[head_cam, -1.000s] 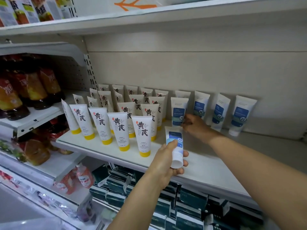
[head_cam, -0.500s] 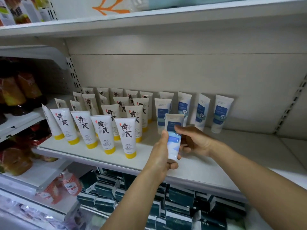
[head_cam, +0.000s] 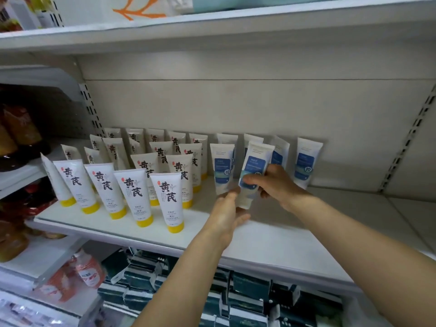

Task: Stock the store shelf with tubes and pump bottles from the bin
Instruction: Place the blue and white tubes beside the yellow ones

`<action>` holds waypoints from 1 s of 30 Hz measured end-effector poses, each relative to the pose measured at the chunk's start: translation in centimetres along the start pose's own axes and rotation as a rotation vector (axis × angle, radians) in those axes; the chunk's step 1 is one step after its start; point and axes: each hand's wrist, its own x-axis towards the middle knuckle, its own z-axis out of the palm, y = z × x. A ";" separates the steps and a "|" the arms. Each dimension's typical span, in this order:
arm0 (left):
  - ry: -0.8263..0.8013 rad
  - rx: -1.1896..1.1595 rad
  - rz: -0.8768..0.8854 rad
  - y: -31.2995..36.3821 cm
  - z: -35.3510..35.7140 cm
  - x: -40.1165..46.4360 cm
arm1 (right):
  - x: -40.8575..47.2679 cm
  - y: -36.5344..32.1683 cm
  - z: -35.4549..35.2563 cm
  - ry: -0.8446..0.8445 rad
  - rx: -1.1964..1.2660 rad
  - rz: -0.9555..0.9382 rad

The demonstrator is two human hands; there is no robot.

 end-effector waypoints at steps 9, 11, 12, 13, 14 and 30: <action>0.087 -0.044 -0.026 0.7 -0.7 2.3 | 3.1 2.7 1.2 0.190 -0.287 -0.135; 0.093 -0.062 -0.020 0.6 -0.9 2.7 | 3.4 3.2 1.5 0.209 -0.277 -0.154; 0.092 -0.074 -0.019 0.5 -1.0 2.9 | 3.4 3.4 1.6 0.213 -0.287 -0.159; 0.090 -0.088 -0.023 0.4 -1.0 3.2 | 3.6 3.7 1.6 0.210 -0.311 -0.154; 0.083 -0.108 -0.034 0.3 -0.9 3.3 | 3.6 4.0 1.6 0.202 -0.340 -0.139; 0.036 -0.197 -0.087 -0.1 1.2 3.4 | 3.5 5.3 1.2 0.131 -0.410 -0.038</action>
